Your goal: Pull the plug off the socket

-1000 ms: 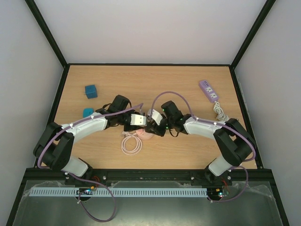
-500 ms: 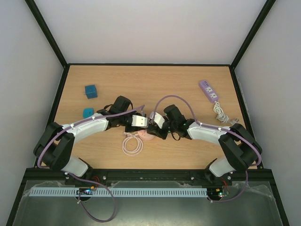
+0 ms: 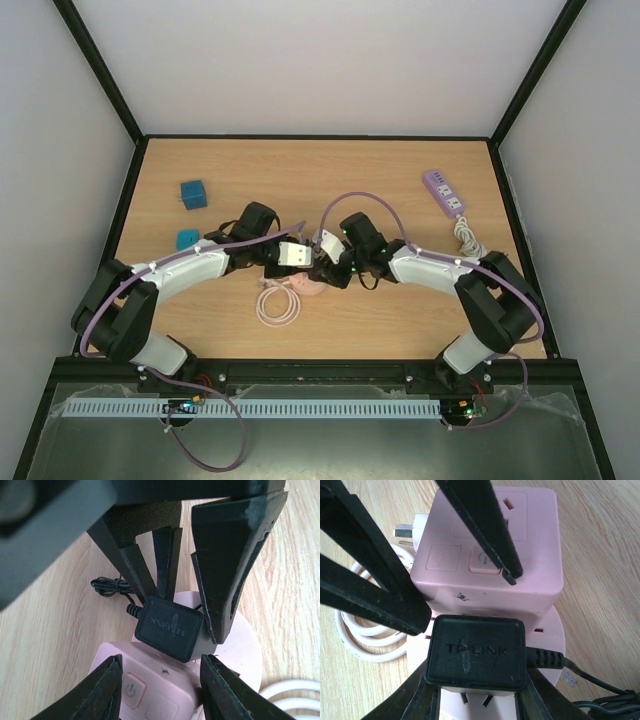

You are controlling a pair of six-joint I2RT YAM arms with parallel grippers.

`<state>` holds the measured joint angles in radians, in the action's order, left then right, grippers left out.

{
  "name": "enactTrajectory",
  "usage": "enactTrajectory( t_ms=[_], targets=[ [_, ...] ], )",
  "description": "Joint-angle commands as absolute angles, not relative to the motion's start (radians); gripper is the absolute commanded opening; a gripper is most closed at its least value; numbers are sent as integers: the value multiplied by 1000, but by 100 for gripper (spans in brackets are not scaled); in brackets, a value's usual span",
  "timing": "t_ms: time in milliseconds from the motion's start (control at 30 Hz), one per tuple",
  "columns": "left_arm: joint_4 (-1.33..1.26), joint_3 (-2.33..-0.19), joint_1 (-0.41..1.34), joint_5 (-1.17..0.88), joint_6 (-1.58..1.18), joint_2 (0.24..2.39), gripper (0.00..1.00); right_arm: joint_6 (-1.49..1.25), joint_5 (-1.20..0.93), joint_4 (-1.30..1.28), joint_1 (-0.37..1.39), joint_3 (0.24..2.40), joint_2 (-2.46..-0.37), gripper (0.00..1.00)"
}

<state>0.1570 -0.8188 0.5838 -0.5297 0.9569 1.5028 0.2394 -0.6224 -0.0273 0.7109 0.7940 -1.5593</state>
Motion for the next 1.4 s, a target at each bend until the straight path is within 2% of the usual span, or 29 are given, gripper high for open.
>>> enactTrajectory(
  t_ms=[0, 133, 267, 433, 633, 900, 1133, 1367],
  targets=[
    [372, -729, 589, -391, 948, 1600, 44, 217, -783, 0, 739, 924, -1567, 6],
    [368, -719, 591, -387, 948, 1600, 44, 233, -750, 7, 739, 911, -1537, 6],
    [365, -712, 591, -383, 947, 1601, 44, 238, -731, 234, 739, 747, -1417, 6],
    [365, -710, 591, -378, 948, 1601, 44, 201, -742, 378, 739, 696, -1418, 5],
    [367, -717, 594, -379, 942, 1601, 44, 183, -769, 269, 739, 793, -1486, 5],
    [383, -738, 595, -394, 912, 1573, 45, 231, -748, 176, 720, 769, -1447, 5],
    [405, -822, 594, -481, 813, 1489, 57, 160, -806, 196, 650, 757, -1390, 6],
    [397, -899, 584, -479, 700, 1416, 69, 60, -841, 200, 598, 780, -1385, 6]
  ],
)
